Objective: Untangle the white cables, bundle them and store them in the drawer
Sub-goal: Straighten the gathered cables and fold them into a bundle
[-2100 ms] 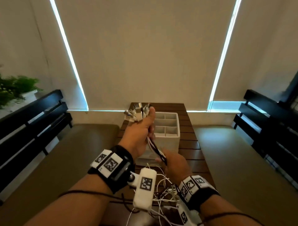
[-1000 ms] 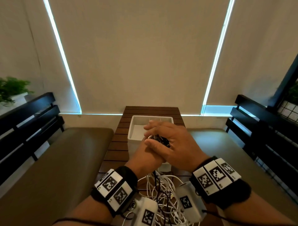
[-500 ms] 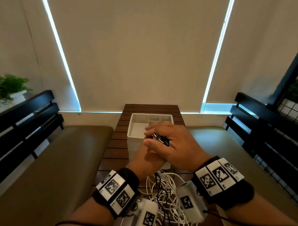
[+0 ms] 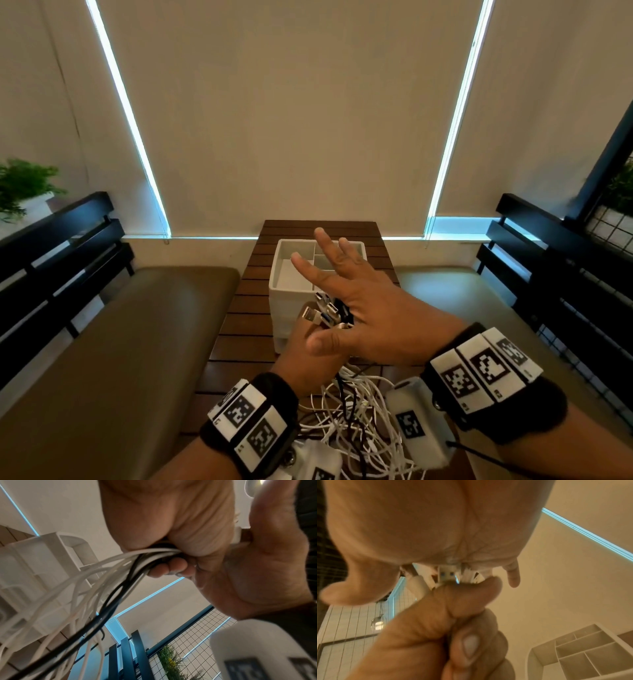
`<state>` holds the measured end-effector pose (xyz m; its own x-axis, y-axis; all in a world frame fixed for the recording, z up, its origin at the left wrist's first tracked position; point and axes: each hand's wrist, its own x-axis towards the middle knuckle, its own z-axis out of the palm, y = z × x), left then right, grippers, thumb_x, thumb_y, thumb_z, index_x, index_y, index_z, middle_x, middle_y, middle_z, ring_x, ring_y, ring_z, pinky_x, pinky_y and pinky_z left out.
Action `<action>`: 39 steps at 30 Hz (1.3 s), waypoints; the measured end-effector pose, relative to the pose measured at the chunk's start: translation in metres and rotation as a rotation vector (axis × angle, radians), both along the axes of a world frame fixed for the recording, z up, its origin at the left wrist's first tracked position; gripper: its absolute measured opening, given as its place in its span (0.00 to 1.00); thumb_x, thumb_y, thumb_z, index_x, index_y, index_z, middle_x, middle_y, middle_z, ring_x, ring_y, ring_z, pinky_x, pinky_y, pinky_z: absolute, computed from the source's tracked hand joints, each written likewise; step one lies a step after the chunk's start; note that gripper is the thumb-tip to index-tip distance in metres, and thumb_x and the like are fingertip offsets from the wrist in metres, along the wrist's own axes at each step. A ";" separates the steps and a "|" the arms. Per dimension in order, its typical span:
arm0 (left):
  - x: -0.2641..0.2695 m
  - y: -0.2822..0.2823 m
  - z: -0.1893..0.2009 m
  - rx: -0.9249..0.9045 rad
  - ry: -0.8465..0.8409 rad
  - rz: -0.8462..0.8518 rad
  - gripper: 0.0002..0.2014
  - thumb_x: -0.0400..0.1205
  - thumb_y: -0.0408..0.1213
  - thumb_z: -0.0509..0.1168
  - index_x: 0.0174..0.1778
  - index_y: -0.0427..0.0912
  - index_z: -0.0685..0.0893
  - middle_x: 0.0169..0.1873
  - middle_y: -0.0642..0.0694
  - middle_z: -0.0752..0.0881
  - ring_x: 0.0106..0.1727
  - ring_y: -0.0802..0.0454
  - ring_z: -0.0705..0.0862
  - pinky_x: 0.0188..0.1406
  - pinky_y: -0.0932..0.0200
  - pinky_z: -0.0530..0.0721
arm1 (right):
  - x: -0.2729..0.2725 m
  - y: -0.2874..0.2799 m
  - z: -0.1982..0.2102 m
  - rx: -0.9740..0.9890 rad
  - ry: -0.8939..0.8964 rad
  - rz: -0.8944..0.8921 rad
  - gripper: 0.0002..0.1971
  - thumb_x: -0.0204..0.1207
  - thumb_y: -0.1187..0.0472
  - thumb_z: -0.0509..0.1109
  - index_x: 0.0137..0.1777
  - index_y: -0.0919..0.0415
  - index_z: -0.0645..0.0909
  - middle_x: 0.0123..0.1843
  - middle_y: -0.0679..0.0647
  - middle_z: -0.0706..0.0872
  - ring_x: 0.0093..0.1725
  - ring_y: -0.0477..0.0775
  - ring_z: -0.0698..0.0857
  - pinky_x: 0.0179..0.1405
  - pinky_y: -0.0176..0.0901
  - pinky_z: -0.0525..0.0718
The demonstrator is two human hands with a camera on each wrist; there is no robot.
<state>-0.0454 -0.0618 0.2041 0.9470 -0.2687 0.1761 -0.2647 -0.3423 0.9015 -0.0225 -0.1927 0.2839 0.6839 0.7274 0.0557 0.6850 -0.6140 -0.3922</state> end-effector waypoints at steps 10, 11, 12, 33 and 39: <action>0.012 0.008 0.003 -0.151 -0.142 0.141 0.27 0.72 0.55 0.72 0.61 0.40 0.83 0.52 0.48 0.88 0.51 0.62 0.86 0.58 0.57 0.84 | -0.003 -0.022 -0.003 0.656 -0.167 -0.189 0.05 0.67 0.50 0.78 0.36 0.50 0.88 0.45 0.40 0.84 0.48 0.45 0.84 0.42 0.45 0.83; 0.014 0.008 0.000 -0.190 -0.161 0.145 0.25 0.68 0.57 0.70 0.55 0.44 0.85 0.47 0.48 0.90 0.47 0.60 0.87 0.52 0.58 0.86 | -0.004 -0.020 -0.004 0.619 -0.167 -0.200 0.05 0.67 0.52 0.79 0.35 0.51 0.88 0.44 0.41 0.84 0.46 0.44 0.83 0.41 0.45 0.83; 0.016 0.006 0.000 -0.215 -0.205 0.156 0.18 0.68 0.56 0.69 0.47 0.50 0.87 0.41 0.51 0.90 0.42 0.58 0.88 0.44 0.58 0.86 | -0.005 -0.019 -0.004 0.587 -0.197 -0.217 0.05 0.67 0.53 0.79 0.35 0.51 0.87 0.43 0.41 0.84 0.43 0.43 0.83 0.40 0.44 0.83; 0.026 0.003 -0.002 -0.264 -0.255 0.032 0.08 0.73 0.42 0.69 0.39 0.41 0.87 0.31 0.45 0.86 0.34 0.53 0.84 0.33 0.55 0.83 | -0.005 -0.017 0.028 0.209 -0.152 -0.035 0.06 0.67 0.57 0.78 0.42 0.51 0.84 0.46 0.41 0.82 0.45 0.43 0.81 0.42 0.43 0.84; 0.023 0.002 -0.008 -0.337 -0.175 0.028 0.10 0.71 0.46 0.71 0.45 0.48 0.87 0.41 0.45 0.91 0.46 0.47 0.90 0.48 0.50 0.88 | -0.004 -0.020 0.023 0.286 -0.105 -0.040 0.06 0.69 0.58 0.78 0.42 0.48 0.84 0.38 0.35 0.82 0.41 0.39 0.81 0.36 0.30 0.74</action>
